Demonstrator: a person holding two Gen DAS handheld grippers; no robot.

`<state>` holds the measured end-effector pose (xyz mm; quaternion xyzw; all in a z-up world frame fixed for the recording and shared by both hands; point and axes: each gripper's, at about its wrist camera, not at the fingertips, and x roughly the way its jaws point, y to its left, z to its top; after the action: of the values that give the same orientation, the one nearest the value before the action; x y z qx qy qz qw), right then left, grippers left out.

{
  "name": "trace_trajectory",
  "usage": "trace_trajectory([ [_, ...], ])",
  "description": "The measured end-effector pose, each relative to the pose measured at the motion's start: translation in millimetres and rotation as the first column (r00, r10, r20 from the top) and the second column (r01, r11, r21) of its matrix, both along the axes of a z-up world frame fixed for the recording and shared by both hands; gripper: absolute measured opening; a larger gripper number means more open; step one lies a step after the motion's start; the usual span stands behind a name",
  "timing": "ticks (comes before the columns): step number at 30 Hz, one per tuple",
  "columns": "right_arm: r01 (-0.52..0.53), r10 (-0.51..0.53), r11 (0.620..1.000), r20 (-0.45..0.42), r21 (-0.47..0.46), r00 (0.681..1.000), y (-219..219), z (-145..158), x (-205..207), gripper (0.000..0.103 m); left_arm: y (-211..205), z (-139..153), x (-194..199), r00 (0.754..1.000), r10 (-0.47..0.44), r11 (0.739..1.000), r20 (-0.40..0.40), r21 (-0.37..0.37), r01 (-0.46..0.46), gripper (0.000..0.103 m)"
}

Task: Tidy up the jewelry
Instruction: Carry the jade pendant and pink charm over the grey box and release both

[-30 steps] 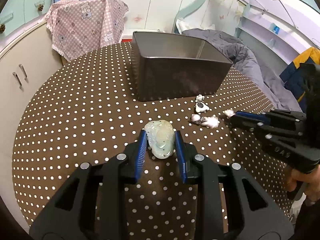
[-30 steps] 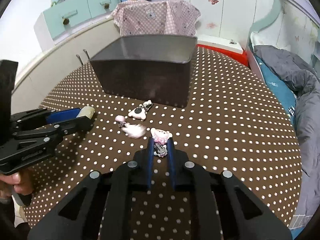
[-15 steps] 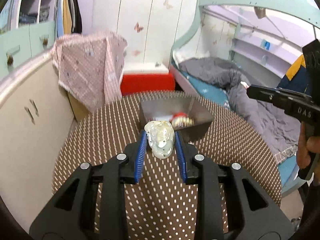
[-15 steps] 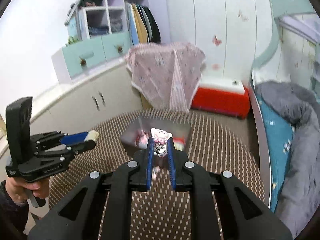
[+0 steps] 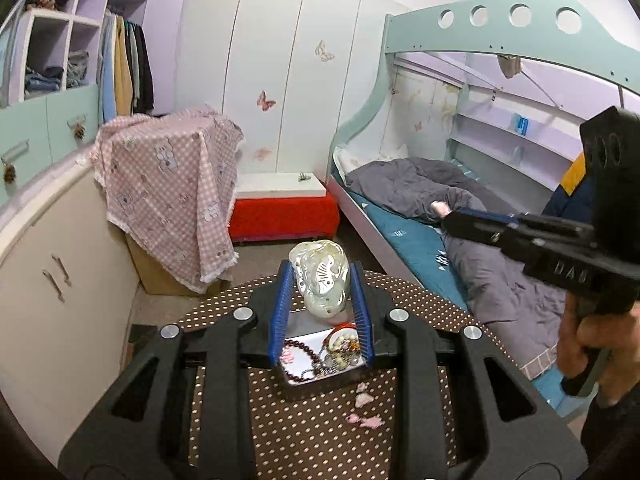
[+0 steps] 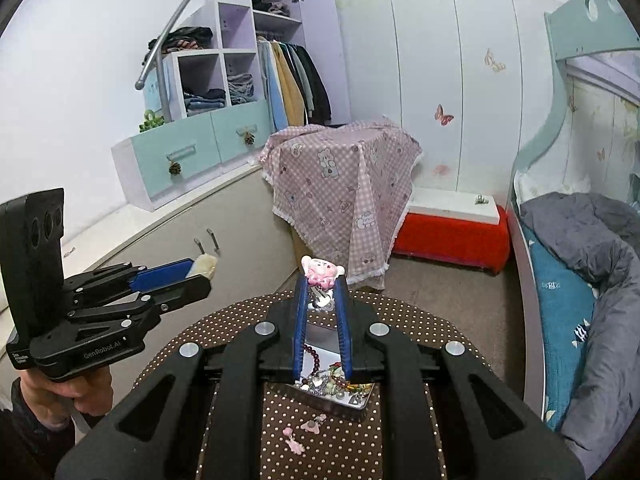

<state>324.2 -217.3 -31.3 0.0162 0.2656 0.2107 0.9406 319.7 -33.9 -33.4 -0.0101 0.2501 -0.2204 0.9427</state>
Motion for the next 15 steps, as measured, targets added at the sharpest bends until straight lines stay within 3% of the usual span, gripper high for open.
trace_trajectory([
  [10,0.017,-0.009,0.999,-0.141,0.051,0.990,6,-38,51,0.014,-17,-29,52,0.990,-0.011,1.000,-0.138,-0.003,0.011,0.033],
  [11,0.033,-0.022,0.997,-0.150,0.067,0.988,3,-40,53,0.027,-16,-31,54,0.989,0.001,1.000,-0.146,0.001,-0.001,0.057],
  [12,0.054,-0.040,0.995,-0.155,0.083,0.987,-1,-42,54,0.049,-14,-31,54,0.990,0.022,1.000,-0.139,-0.004,-0.023,0.070],
  [13,0.080,-0.065,0.992,-0.146,0.094,0.987,-5,-43,53,0.063,-10,-30,52,0.992,0.040,0.999,-0.121,-0.015,-0.042,0.083],
  [14,0.102,-0.089,0.990,-0.131,0.100,0.987,-9,-42,50,0.080,-6,-28,49,0.993,0.053,0.998,-0.103,-0.024,-0.056,0.089],
  [15,0.112,-0.098,0.988,-0.125,0.107,0.987,-11,-40,49,0.086,-4,-26,47,0.994,0.065,0.997,-0.093,-0.026,-0.068,0.090],
])
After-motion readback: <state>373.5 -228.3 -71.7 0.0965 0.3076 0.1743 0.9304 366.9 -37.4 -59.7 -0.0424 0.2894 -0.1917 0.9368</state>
